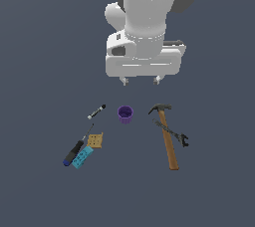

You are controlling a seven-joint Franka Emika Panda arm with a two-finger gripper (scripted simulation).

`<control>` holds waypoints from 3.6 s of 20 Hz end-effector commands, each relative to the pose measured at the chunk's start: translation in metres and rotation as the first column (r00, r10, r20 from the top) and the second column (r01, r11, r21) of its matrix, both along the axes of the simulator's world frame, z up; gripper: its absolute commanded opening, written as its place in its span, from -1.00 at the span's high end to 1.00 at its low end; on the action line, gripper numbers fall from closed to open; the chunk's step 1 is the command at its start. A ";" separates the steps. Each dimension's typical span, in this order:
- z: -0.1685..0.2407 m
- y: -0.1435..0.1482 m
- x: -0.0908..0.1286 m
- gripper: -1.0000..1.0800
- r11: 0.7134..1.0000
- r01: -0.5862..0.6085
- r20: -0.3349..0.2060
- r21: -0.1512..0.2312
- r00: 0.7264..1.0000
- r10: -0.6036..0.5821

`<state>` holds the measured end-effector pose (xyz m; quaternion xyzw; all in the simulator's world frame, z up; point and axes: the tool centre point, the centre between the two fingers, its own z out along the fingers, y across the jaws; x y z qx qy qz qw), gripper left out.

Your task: Pick up a designated object from a clutter of objects.

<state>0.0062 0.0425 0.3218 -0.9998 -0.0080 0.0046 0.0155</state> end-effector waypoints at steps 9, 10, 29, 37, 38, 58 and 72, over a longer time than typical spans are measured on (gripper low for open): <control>-0.025 -0.028 0.036 -0.92 0.994 0.107 -0.003 0.011 0.994 -0.107; -0.030 -0.033 0.041 -0.92 0.992 0.124 -0.004 0.013 0.992 -0.124; -0.164 -0.166 0.134 -0.92 0.869 0.496 -0.004 -0.003 0.869 -0.496; -0.215 -0.212 0.147 -0.92 0.806 0.591 0.004 -0.022 0.807 -0.591; -0.220 -0.216 0.147 -0.92 0.801 0.598 0.005 -0.023 0.801 -0.598; -0.277 -0.231 0.148 -0.92 0.777 0.629 0.009 -0.031 0.777 -0.629; -0.289 -0.232 0.149 1.00 0.776 0.630 0.009 -0.031 0.777 -0.630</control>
